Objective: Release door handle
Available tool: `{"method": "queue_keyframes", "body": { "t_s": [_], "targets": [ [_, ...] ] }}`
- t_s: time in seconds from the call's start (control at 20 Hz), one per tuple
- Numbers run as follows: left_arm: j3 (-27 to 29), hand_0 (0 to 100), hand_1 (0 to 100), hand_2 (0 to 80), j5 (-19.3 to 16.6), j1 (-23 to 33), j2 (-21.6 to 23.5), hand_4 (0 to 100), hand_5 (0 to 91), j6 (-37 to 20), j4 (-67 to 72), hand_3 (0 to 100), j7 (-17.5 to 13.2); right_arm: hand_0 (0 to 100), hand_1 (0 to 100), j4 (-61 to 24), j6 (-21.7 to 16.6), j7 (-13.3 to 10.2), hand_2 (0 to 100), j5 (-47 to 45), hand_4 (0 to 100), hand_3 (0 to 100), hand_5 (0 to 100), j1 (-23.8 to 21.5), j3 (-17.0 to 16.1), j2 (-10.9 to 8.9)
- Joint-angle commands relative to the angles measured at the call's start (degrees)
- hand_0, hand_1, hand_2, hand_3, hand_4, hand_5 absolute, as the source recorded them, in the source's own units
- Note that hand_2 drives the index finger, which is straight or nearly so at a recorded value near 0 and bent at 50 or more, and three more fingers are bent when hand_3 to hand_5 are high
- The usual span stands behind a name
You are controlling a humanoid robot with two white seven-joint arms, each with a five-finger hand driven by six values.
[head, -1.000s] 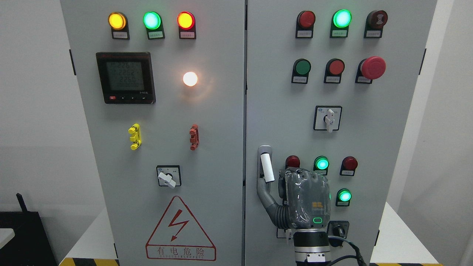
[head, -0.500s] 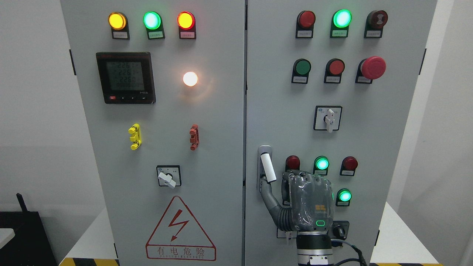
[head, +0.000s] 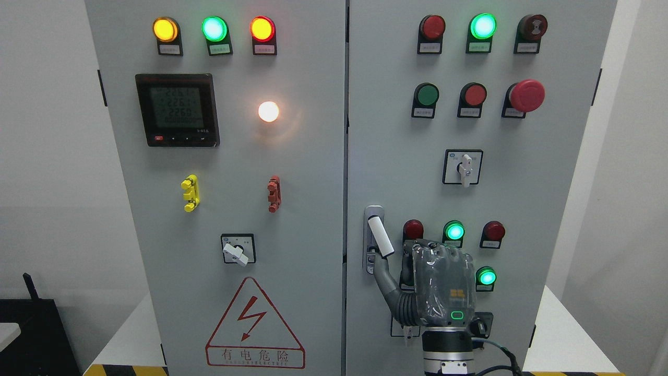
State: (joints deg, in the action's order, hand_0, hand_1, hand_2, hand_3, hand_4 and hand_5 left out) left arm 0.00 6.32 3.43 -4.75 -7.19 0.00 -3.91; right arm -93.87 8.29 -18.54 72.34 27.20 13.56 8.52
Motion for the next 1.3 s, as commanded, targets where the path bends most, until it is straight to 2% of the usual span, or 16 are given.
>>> {"method": "queue_keyframes", "body": {
  "t_s": [0.0, 1.25],
  "targets": [
    [-0.7, 12, 39, 0.0, -0.1, 0.0, 0.0, 0, 0.0, 0.0, -0.9, 0, 0.0, 50, 50, -0.5, -0.1, 0.0, 100, 0.0, 100, 100, 96, 0.0, -0.9, 0.01],
    [-0.7, 12, 39, 0.0, 0.0, 0.0, 0.0, 0, 0.0, 0.0, -0.9, 0, 0.0, 48, 52, -1.0, -0.4, 0.3, 100, 0.1, 100, 100, 96, 0.8, -2.7, 0.09]
  ]
}}
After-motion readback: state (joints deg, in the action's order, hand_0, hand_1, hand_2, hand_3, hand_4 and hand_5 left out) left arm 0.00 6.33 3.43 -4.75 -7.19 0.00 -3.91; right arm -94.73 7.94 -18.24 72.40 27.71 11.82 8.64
